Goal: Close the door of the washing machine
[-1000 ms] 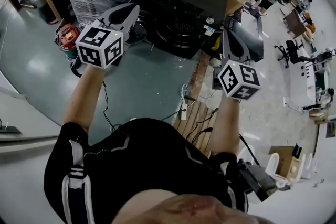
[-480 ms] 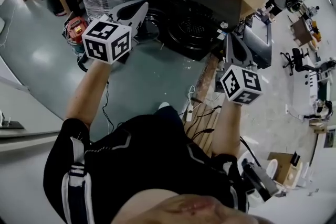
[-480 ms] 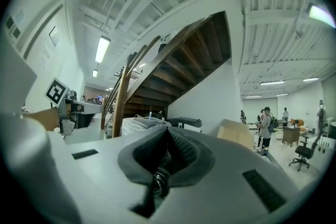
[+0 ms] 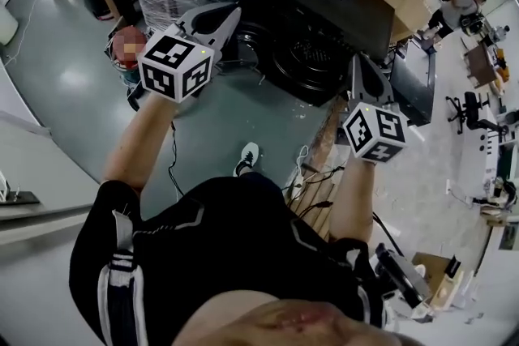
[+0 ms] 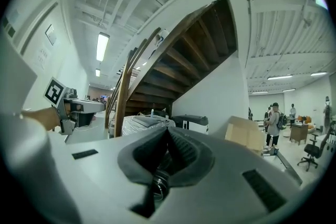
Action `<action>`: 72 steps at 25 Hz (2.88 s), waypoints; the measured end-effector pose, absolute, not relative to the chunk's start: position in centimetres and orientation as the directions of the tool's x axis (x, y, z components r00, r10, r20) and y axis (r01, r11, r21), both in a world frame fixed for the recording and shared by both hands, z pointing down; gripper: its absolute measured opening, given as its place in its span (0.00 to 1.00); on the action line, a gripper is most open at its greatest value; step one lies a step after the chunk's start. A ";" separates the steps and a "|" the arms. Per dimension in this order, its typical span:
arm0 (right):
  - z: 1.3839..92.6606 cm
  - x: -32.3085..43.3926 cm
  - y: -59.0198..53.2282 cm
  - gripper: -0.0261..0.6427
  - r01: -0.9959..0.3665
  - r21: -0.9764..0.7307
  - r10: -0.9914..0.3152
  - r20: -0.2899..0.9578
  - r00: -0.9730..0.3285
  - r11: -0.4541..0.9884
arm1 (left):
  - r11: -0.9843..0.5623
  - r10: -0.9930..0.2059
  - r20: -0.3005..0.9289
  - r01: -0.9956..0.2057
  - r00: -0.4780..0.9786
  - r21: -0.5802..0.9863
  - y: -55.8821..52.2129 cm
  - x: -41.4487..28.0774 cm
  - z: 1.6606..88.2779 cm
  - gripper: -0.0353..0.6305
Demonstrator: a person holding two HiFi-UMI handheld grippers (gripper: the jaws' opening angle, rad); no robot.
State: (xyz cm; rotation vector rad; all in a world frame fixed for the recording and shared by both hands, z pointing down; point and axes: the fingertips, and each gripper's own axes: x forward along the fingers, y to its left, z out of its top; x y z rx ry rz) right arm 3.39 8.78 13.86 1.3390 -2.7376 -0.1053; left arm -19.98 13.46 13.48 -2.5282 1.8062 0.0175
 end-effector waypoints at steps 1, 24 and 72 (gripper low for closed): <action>13.8 3.2 7.6 0.05 -0.784 0.102 -0.790 0.051 -0.610 0.612 | -0.324 -0.945 -0.031 -0.946 0.324 -0.028 12.5 -20.2 13.3 0.05; 15.7 3.4 -14.9 0.05 -0.733 0.058 -0.735 0.055 -0.676 0.678 | -0.326 -0.945 0.048 -0.944 0.324 -0.047 -8.5 -20.1 15.0 0.05; 27.9 -16.9 -23.9 0.05 -0.944 0.037 -0.902 0.312 -0.300 0.327 | -0.744 -0.599 0.383 -0.666 0.703 0.059 -27.0 -38.1 36.8 0.05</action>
